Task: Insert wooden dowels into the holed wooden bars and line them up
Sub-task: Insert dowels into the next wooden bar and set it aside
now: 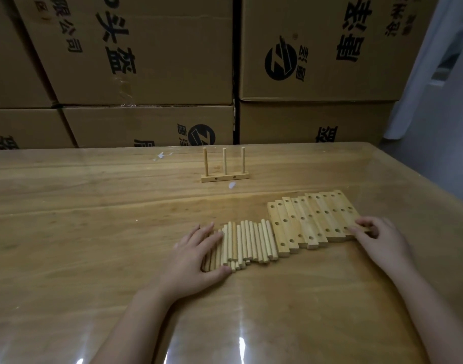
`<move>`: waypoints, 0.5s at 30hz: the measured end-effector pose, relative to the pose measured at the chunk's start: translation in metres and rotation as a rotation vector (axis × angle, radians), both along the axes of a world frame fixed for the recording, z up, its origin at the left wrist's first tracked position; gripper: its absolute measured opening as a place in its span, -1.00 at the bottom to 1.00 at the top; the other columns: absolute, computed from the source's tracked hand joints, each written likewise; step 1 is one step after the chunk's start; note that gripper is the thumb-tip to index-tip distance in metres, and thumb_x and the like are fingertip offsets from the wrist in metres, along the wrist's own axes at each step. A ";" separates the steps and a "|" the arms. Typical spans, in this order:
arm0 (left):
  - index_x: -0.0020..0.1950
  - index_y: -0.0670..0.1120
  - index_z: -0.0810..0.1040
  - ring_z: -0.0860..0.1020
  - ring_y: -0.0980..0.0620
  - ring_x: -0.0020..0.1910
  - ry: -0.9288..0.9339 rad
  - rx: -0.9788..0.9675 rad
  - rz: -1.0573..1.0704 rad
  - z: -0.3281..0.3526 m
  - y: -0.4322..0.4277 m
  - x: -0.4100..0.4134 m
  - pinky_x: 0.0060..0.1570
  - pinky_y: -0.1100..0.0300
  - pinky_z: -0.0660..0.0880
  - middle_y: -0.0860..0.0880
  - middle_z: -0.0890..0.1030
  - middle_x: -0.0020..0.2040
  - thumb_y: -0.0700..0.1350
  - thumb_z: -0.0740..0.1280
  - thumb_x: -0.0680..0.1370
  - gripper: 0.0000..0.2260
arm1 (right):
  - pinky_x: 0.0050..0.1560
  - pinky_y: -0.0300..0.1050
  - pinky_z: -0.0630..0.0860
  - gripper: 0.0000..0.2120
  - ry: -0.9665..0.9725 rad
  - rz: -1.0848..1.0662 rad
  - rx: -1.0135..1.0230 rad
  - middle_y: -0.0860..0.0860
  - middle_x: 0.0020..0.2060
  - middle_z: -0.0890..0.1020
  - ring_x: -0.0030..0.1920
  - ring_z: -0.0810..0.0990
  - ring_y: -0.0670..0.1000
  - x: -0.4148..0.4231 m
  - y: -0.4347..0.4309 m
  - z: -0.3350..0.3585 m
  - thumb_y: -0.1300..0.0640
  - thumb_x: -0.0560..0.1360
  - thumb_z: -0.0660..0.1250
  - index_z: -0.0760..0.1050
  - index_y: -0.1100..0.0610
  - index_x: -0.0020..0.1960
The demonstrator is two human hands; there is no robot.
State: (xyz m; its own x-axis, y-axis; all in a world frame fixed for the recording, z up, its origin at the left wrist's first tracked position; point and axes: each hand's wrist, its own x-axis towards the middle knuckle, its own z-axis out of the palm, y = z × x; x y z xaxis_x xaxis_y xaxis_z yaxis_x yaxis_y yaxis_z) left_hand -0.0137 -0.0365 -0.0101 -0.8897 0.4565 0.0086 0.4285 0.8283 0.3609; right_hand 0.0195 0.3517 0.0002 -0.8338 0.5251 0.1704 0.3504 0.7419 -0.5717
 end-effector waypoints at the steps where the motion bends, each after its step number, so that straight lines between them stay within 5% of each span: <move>1: 0.53 0.24 0.05 -0.15 0.15 0.53 -0.020 0.035 0.008 0.000 -0.002 0.000 0.48 -0.01 -0.06 0.23 -0.04 0.55 0.48 0.13 0.39 -0.24 | 0.02 0.03 0.45 -0.77 0.023 0.023 -0.037 -0.02 0.12 0.49 0.06 0.49 0.04 0.000 -0.002 0.000 -0.08 0.48 0.32 0.53 -0.02 0.08; 4: 0.52 0.22 0.12 -0.09 0.15 0.53 -0.020 0.132 0.069 0.001 -0.001 0.001 0.49 -0.02 -0.03 0.23 0.03 0.55 0.54 0.02 0.33 -0.19 | -0.21 -0.13 0.38 -0.77 0.087 0.053 -0.111 -0.01 0.11 0.50 -0.04 0.47 -0.05 -0.002 -0.008 -0.001 0.03 0.48 0.35 0.52 0.04 0.13; 8: 0.49 0.14 0.24 0.07 0.10 0.52 0.037 0.237 0.147 0.004 0.002 0.005 0.49 -0.01 0.04 0.16 0.16 0.53 0.41 -0.01 0.43 -0.31 | -0.14 -0.13 0.39 -0.67 0.138 -0.001 -0.133 0.04 0.14 0.52 -0.04 0.46 -0.05 -0.005 -0.012 -0.006 0.06 0.47 0.37 0.49 0.07 0.21; 15: 0.31 0.03 0.48 0.34 0.16 0.36 -0.065 0.810 0.325 0.012 -0.002 0.006 0.35 0.18 0.23 0.07 0.45 0.37 0.06 0.07 0.64 -0.67 | -0.19 -0.16 0.40 -0.76 0.410 -0.176 -0.287 -0.02 0.01 0.58 -0.08 0.50 -0.05 -0.001 -0.011 0.000 0.03 0.51 0.30 0.48 0.00 0.17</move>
State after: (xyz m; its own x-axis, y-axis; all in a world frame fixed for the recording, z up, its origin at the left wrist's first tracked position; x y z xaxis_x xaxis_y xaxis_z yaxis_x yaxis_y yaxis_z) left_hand -0.0081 -0.0390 0.0024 -0.9847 0.0555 0.1651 0.1737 0.3838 0.9069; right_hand 0.0189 0.3404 0.0006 -0.6235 0.7247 0.2933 0.1605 0.4857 -0.8593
